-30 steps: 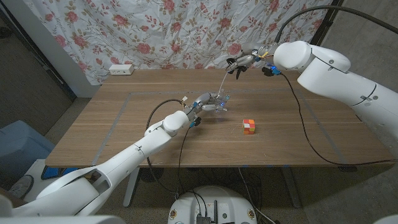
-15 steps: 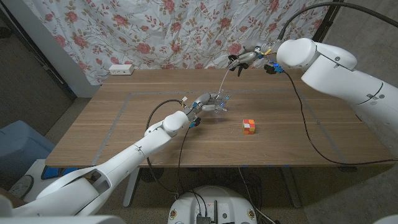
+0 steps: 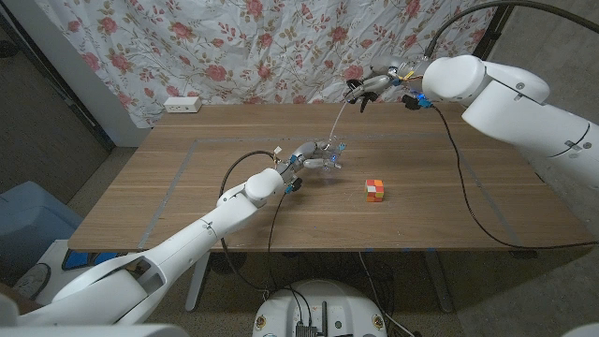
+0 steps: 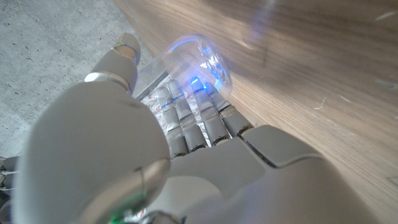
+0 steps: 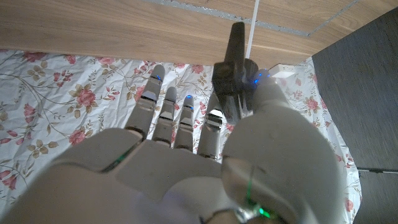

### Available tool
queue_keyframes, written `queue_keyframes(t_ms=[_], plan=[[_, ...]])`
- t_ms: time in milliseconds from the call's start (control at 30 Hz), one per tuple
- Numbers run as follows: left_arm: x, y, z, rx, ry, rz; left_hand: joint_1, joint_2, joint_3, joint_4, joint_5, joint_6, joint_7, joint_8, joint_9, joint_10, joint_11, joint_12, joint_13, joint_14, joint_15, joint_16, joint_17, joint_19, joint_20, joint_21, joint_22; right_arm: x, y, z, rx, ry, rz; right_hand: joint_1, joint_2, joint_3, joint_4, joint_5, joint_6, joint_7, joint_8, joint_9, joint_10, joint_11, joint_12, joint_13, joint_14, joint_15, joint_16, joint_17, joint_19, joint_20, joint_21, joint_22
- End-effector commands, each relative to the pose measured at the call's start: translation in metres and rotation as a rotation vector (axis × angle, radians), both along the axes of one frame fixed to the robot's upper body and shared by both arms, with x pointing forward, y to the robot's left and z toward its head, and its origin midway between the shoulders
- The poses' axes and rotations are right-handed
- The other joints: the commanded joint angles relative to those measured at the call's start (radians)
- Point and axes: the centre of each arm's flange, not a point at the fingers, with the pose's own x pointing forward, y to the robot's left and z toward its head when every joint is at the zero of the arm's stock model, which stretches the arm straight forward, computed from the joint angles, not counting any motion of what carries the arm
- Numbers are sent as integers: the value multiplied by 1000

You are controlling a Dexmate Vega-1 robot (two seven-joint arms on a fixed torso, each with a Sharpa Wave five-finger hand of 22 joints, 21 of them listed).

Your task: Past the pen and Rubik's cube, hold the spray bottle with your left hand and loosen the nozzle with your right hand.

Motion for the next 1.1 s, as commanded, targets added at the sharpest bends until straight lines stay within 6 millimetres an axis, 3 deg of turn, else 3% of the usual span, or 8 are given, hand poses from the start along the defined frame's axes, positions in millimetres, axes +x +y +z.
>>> queue_keyframes(t_ms=[33,600,1100], plan=[[-4,2,-1,0,-9,4,-172,189,43,32,2,31,21,5,3,10,-4,3,1,4,-97,-2,4,4,-7,1,6,-11,-9,2,37,-13,16,22,13,3,2,8,62,-50,5,3,5,-1,-5,1,10,0,3,5,0,3,-5,2],[-15,13,-2,-9,-30,28,-172,187,42,31,1,32,22,4,4,11,-4,3,2,4,-99,-1,5,4,-8,1,6,-19,-24,10,70,-38,22,26,15,3,2,10,63,-49,4,0,9,1,-6,2,11,-1,4,6,2,3,-4,2],[-21,25,3,-4,-52,63,-173,184,39,31,0,33,17,4,4,11,-9,2,3,3,-102,0,6,6,-1,2,6,-7,-42,15,87,-30,-33,29,15,2,2,11,62,-50,3,-3,12,-1,-7,2,11,-4,4,7,1,-2,-5,2]])
